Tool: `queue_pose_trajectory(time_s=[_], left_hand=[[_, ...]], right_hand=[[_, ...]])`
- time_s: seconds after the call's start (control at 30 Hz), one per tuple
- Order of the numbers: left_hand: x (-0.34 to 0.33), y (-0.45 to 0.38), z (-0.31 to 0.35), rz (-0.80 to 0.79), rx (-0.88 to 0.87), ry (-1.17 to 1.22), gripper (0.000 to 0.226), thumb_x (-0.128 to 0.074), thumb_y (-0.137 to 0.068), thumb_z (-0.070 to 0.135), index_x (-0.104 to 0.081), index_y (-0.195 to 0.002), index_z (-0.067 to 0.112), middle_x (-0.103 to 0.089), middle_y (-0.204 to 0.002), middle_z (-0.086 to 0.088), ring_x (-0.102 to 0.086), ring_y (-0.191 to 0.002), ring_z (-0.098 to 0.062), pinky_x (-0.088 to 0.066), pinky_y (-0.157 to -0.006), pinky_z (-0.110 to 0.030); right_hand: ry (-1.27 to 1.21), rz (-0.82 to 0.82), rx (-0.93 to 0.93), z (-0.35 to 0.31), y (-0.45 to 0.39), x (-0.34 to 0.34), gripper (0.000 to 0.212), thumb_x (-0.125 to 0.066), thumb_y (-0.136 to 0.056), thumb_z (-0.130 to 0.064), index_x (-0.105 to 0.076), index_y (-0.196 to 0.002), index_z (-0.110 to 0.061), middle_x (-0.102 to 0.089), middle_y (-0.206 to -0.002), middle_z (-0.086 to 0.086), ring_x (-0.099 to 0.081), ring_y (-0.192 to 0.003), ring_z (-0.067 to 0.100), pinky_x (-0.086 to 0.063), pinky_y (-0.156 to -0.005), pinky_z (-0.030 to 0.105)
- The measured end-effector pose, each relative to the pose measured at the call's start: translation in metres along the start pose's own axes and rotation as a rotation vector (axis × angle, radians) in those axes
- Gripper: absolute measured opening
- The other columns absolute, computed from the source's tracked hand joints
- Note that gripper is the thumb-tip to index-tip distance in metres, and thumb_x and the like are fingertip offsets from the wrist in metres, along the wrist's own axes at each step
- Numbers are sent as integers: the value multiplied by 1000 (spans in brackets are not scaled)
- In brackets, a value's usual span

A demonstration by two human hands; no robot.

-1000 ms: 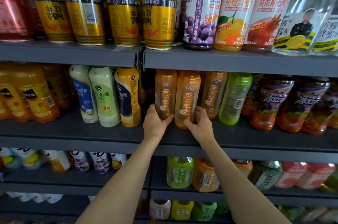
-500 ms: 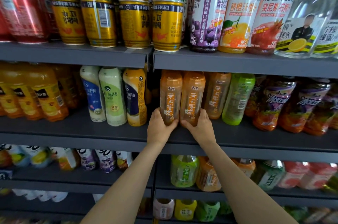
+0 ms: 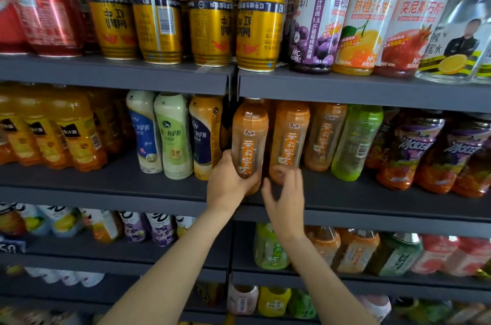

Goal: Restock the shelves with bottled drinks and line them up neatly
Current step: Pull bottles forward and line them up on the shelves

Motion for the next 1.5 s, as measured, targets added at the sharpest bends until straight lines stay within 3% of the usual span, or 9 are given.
queue_pose_trajectory(time_s=[0.17, 0.3, 0.5, 0.7, 0.83, 1.0, 1.23, 1.33, 1.5], left_hand=[[39, 21, -7, 7, -63, -109, 64, -75, -68, 46, -49, -119, 17, -67, -104, 0, -63, -97, -21, -51, -82, -34], [58, 30, -8, -22, -85, -103, 61, -77, -68, 40, -52, -119, 20, -66, -101, 5, -62, -96, -17, -45, -78, -24], [64, 34, -17, -79, -68, -24, 58, -81, -65, 33, -51, -114, 25, -53, -86, 21, -51, -83, -1, -37, -72, -13], [70, 30, -34, -33, 3, 34, 54, -83, -63, 30, -51, -107, 24, -56, -82, 18, -55, -81, -4, -40, -70, -16], [76, 24, -35, -21, -7, 42, 54, -82, -66, 29, -47, -106, 28, -48, -80, 28, -47, -73, 10, -36, -63, -6], [75, 24, -36, -35, 5, 63, 59, -80, -69, 30, -51, -119, 21, -49, -84, 27, -51, -85, -1, -38, -70, -12], [63, 19, -25, -57, -3, 109, 57, -83, -65, 29, -54, -113, 19, -56, -91, 17, -53, -88, -3, -39, -71, -13], [43, 14, -13, -77, -6, 139, 55, -82, -64, 32, -55, -109, 18, -60, -93, 12, -55, -87, -5, -41, -71, -14], [14, 4, -2, -32, 49, 234, 55, -79, -70, 27, -52, -115, 13, -62, -101, 4, -56, -94, -10, -40, -79, -20]], right_hand=[[-32, -128, -144, -12, -12, -39, 44, -54, -89, -2, -40, -130, 0, -41, -130, 15, -47, -117, 21, -36, -94, 14], [-19, -217, -281, -2, -33, -67, 58, -56, -91, -10, -26, -140, 0, -38, -138, 19, -37, -130, 29, -31, -109, 32], [-76, -270, -456, 96, -70, -154, 50, -41, -87, -29, -35, -136, -22, -41, -139, 18, -43, -126, 38, -39, -102, 57], [305, -155, -580, 33, -88, -115, 69, -52, -92, -30, -17, -141, 4, -30, -144, 23, -34, -133, 31, -29, -111, 34], [294, -120, -581, 31, -82, -121, 69, -61, -86, -26, -24, -138, 4, -34, -141, 22, -35, -131, 33, -32, -109, 35], [300, -64, -488, 19, -66, -110, 63, -60, -87, -31, -31, -133, 2, -37, -135, 21, -36, -128, 31, -31, -104, 30], [66, -146, -373, -13, -32, -72, 46, -49, -87, 4, -39, -132, 0, -45, -131, 16, -44, -123, 27, -38, -104, 31], [13, 58, -212, -22, -20, -21, 35, -51, -85, 7, -49, -118, -2, -50, -118, 11, -49, -113, 22, -42, -95, 25], [52, 54, -275, 14, -42, 18, 67, -69, -81, -15, -32, -135, -4, -33, -136, 14, -33, -129, 25, -32, -101, 25]])
Point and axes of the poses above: each hand's wrist, its own y-axis away from the middle knuckle, its own x-axis out of the back of the hand, z = x × y, the point moved 4 cm from there along -y, towards the middle knuckle
